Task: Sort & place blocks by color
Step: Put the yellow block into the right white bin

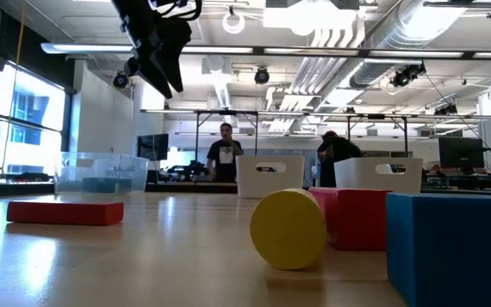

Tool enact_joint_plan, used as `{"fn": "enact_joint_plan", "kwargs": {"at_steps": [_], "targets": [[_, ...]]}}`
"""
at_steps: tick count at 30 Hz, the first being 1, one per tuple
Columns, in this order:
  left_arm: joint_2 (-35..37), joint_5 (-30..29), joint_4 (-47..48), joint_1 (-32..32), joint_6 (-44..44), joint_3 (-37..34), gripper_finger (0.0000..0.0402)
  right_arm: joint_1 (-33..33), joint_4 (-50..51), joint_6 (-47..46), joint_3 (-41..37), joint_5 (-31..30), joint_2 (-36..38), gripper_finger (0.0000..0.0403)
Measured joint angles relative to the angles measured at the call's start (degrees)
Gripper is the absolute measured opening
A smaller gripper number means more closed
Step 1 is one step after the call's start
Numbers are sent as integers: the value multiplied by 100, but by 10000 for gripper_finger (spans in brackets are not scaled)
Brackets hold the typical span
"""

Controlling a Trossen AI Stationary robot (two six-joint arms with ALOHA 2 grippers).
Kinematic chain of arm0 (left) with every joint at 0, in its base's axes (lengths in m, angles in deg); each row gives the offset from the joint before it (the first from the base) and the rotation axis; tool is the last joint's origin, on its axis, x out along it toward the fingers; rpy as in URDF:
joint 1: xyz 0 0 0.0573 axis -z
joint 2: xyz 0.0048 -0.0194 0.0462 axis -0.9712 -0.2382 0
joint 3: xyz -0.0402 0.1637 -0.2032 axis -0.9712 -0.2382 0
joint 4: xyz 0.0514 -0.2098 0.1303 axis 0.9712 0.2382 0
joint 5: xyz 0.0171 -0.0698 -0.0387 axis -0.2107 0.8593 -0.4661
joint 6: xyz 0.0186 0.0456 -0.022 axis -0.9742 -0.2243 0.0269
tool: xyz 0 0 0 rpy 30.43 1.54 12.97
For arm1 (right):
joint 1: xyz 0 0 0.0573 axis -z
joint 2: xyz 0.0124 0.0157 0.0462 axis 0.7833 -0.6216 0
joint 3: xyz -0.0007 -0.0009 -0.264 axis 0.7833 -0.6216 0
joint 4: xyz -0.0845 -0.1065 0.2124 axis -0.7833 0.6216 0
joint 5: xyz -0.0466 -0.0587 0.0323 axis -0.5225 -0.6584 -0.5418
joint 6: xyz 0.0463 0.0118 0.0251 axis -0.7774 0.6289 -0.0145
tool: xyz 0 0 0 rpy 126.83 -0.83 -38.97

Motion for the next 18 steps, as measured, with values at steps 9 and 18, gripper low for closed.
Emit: {"fn": "enact_joint_plan", "kwargs": {"at_steps": [9,18], "targets": [[0,0,-2,242,57,0,207,-603,-10,-745,0,-194,0,181],[0,-28,-4,466,154,0,207,-996,378,-1344,0,-580,0,181]]}}
